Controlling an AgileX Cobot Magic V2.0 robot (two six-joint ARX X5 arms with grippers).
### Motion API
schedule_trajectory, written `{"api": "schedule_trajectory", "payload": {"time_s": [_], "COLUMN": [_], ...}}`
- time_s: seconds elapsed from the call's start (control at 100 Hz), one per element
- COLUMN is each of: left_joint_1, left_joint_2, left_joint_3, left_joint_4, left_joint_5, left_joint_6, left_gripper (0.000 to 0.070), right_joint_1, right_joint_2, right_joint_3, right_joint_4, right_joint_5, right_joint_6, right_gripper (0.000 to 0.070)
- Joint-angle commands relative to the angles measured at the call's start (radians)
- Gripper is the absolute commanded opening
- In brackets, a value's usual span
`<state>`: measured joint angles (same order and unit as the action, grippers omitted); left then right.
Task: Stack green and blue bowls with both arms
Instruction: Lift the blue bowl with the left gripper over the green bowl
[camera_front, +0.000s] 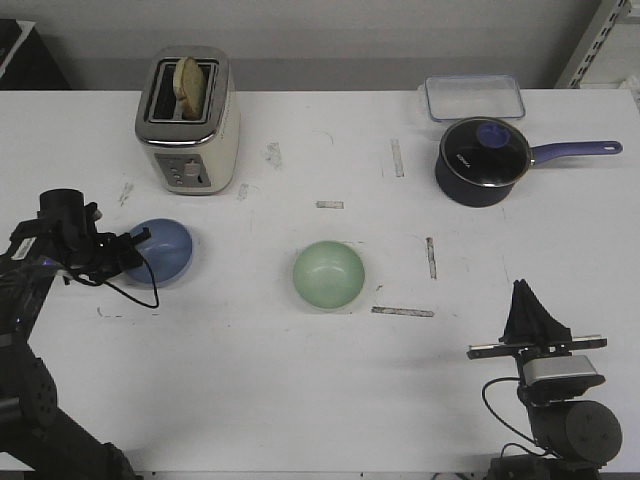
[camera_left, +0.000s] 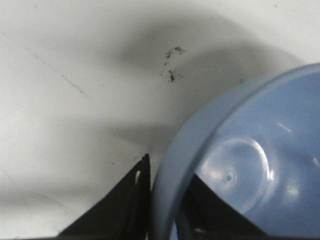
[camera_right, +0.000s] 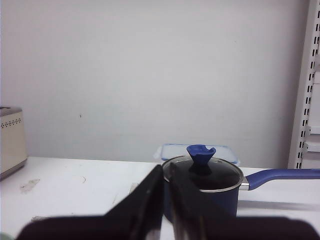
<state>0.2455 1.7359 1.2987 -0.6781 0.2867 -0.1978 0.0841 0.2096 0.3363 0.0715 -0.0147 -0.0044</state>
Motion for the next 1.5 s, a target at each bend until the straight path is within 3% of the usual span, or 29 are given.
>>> {"api": "schedule_trajectory", "payload": {"time_s": [0.0, 0.26, 0.46, 0.62, 0.8, 0.95, 1.49], "left_joint_1": [-0.003, -0.041, -0.188, -0.358, -0.551, -0.673, -0.784], "left_joint_2": [0.004, -0.067, -0.08, -0.08, -0.08, -0.076, 0.047], "left_joint_3": [0.02, 0.055, 0.165, 0.202, 0.202, 0.202, 0.202], "left_joint_4": [-0.006, -0.073, -0.137, -0.054, 0.083, 0.169, 0.183], "left_joint_5": [-0.001, 0.009, 0.011, 0.014, 0.114, 0.119, 0.106], "left_joint_6": [-0.005, -0.066, -0.066, -0.087, -0.103, -0.104, -0.103], "left_gripper": [0.0001, 0.0001, 0.0001, 0.0001, 0.0001, 0.0001, 0.0003], "right_joint_1": [0.002, 0.002, 0.002, 0.001, 0.002, 0.002, 0.002], "right_joint_2": [-0.002, -0.002, -0.002, -0.002, -0.002, -0.002, -0.002], "right_joint_3": [0.003, 0.003, 0.003, 0.003, 0.003, 0.003, 0.003], "right_joint_4": [0.01, 0.01, 0.01, 0.01, 0.01, 0.01, 0.01], "right_joint_5": [0.0, 0.0, 0.0, 0.0, 0.0, 0.0, 0.0], "right_joint_6": [-0.012, -0.012, -0.012, -0.012, -0.012, -0.012, -0.012], "right_gripper": [0.0007, 0.0007, 0.0007, 0.0007, 0.0007, 0.0007, 0.0007]}}
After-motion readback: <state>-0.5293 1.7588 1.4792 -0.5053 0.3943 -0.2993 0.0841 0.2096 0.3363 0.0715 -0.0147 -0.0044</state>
